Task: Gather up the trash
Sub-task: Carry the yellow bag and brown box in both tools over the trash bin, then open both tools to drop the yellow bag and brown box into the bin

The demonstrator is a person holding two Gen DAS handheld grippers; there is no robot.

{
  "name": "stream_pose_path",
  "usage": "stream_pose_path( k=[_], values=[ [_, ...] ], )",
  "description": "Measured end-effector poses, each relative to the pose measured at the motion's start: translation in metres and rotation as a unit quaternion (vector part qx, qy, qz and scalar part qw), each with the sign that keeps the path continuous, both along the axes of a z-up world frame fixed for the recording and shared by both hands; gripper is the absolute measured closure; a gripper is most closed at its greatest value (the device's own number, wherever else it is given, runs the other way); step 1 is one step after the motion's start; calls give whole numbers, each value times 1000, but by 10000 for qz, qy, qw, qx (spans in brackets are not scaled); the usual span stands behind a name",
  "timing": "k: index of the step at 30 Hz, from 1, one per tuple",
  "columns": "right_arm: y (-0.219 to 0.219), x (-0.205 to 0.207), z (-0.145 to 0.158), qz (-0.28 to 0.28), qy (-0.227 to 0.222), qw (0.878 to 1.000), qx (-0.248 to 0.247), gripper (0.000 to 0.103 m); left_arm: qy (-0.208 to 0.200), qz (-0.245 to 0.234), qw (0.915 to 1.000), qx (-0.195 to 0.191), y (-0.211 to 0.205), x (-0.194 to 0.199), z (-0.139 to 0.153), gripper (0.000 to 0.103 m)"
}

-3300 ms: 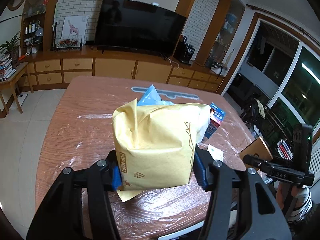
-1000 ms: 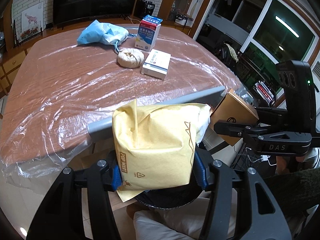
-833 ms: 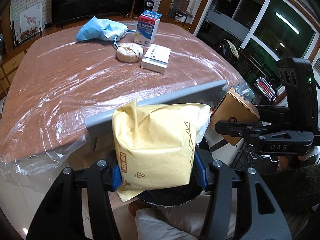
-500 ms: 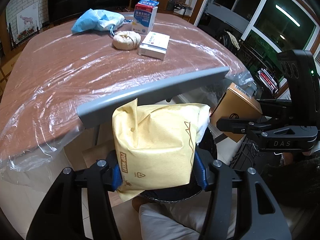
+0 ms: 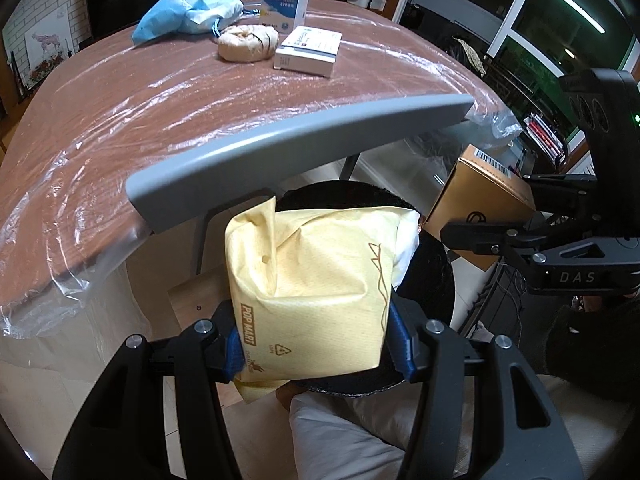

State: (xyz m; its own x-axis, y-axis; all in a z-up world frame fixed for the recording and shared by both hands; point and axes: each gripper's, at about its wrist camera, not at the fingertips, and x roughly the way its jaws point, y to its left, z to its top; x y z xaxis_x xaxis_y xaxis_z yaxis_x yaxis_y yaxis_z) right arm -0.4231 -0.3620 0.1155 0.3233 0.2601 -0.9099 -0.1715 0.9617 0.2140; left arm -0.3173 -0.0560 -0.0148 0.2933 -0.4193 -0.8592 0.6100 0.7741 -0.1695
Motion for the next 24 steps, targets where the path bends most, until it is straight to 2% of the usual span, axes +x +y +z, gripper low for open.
stream_pose_path(
  k=[24],
  values=[
    [3,11,-35,83,340,9991,-235,57,37,-123,9989,461,-22,5,-28,46]
  ],
)
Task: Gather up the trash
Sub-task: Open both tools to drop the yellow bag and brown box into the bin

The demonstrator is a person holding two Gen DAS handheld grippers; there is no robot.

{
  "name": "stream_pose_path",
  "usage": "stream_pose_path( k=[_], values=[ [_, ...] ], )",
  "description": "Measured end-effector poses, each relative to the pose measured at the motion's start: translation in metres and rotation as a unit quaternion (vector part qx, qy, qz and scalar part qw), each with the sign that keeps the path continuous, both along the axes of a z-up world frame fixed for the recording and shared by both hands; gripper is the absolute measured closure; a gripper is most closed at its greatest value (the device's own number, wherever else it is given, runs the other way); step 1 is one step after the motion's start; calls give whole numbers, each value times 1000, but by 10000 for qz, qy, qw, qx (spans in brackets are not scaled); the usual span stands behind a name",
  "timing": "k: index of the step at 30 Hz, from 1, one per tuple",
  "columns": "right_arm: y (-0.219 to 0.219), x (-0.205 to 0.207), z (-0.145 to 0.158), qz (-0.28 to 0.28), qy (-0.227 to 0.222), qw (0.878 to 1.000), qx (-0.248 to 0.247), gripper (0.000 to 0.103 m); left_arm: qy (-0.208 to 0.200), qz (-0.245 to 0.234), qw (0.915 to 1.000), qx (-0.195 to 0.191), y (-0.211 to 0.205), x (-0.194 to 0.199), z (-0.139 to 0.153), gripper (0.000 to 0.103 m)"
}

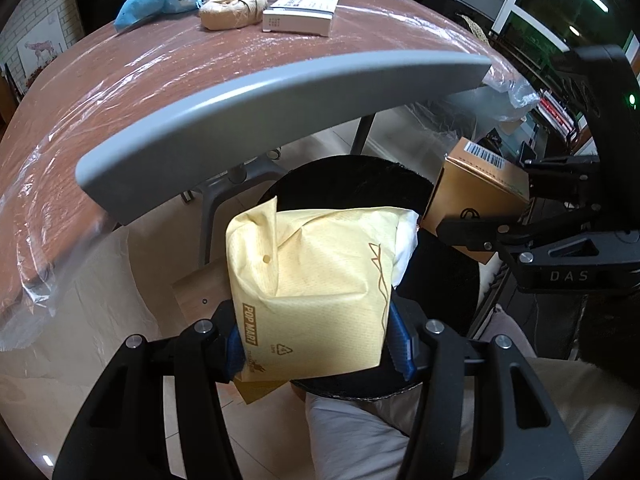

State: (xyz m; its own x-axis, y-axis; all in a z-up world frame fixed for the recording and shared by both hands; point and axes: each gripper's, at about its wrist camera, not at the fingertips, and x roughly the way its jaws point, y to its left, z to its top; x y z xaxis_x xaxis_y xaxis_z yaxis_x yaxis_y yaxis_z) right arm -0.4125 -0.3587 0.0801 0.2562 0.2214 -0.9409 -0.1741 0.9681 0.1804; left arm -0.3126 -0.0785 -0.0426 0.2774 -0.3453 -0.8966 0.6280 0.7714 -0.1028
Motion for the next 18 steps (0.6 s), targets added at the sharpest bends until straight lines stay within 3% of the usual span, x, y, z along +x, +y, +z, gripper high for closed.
stream_pose_path(
  k=[18],
  values=[
    [7,10,-17,60,165,9998,-103,57,8,-143,9991,405,-13,8,-22,46]
  ],
)
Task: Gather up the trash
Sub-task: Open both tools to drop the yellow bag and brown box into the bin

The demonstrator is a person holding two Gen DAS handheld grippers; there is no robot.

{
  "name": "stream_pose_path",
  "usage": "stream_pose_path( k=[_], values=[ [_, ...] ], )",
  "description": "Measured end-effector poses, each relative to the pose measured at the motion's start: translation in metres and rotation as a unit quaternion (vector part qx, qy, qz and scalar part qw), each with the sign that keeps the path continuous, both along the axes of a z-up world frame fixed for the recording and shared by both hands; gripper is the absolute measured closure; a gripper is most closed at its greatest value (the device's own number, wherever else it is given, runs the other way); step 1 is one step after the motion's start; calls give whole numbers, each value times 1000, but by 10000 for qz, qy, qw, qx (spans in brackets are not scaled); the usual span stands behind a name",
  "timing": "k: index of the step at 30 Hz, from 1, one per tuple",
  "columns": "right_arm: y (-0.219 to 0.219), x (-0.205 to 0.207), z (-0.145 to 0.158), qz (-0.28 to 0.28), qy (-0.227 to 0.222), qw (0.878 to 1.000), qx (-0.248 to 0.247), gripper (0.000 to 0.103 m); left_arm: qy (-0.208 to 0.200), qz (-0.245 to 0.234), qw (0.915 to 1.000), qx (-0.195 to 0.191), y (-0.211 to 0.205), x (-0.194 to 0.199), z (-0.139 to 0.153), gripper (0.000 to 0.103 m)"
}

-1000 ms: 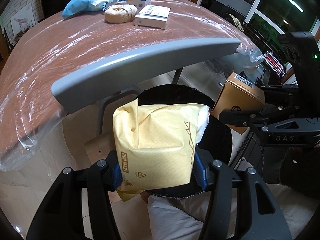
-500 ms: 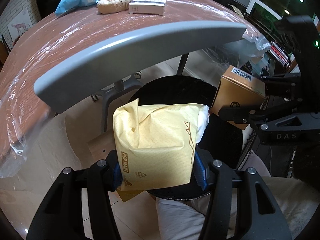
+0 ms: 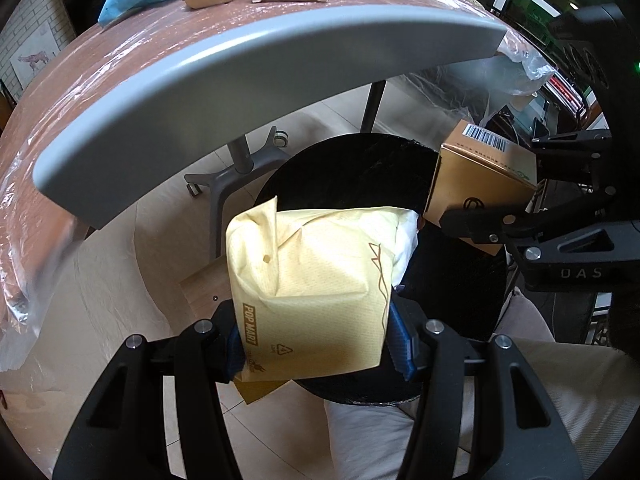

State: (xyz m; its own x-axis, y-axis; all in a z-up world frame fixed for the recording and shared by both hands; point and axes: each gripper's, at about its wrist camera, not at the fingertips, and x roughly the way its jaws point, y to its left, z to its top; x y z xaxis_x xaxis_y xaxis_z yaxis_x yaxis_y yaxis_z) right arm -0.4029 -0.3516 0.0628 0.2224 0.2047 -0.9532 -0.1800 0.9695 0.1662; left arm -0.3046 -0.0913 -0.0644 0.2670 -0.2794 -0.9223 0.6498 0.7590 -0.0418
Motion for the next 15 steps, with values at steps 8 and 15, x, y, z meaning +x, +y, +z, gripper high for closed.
stream_pose_path(
  k=[8,15],
  values=[
    [-1,5,-8,-33,56,9999,-91,57,21,-33,10000,84,-7,3,-7,46],
    [-1,7,-13,-32,91,9999,-131,57,58,-99,9998,170,-13,1,-15,46]
  ],
)
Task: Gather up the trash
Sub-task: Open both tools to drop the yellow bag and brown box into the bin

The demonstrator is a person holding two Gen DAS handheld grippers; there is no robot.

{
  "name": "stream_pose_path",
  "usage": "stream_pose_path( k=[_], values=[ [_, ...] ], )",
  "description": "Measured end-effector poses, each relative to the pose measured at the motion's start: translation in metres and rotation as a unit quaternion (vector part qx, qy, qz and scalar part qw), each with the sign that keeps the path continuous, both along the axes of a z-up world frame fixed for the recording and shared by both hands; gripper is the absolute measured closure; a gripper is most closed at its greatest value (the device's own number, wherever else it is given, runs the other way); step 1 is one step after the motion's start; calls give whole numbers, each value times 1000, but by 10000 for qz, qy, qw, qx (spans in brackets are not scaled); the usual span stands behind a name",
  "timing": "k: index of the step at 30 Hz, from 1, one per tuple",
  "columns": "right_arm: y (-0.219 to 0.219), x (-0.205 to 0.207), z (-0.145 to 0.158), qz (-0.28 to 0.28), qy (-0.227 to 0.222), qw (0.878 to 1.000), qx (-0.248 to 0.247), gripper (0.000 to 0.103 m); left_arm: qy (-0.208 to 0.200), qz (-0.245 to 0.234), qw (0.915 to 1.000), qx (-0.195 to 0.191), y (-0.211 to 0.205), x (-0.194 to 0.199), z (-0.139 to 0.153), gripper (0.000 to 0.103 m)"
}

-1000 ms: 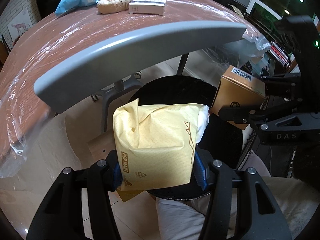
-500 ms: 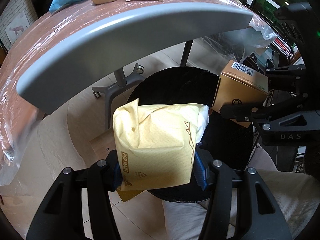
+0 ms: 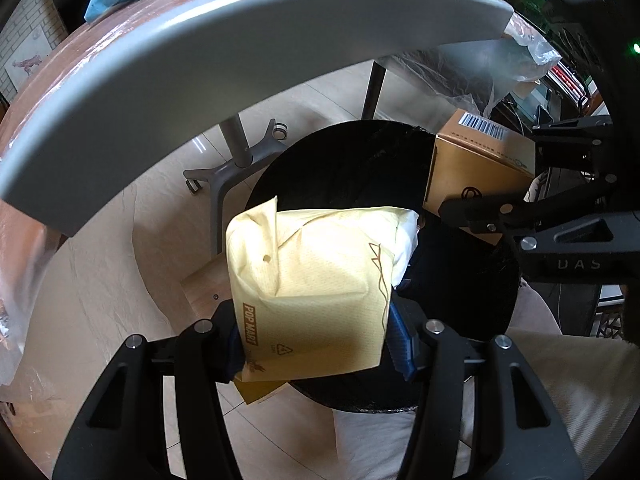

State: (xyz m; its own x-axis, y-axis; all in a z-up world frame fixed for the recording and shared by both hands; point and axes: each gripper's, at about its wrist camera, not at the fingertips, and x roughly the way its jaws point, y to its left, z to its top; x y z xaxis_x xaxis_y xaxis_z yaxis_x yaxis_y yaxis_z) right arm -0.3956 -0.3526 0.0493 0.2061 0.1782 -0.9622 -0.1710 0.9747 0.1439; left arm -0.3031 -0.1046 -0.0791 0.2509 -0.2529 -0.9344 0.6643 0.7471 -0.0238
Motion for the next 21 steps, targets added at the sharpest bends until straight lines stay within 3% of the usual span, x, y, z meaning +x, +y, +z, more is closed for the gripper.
stream_pose_path(
  k=[21],
  values=[
    [0,5,-13,79,111,9999,-89,56,57,-204,9997,117,-4,3,-10,46]
  ],
)
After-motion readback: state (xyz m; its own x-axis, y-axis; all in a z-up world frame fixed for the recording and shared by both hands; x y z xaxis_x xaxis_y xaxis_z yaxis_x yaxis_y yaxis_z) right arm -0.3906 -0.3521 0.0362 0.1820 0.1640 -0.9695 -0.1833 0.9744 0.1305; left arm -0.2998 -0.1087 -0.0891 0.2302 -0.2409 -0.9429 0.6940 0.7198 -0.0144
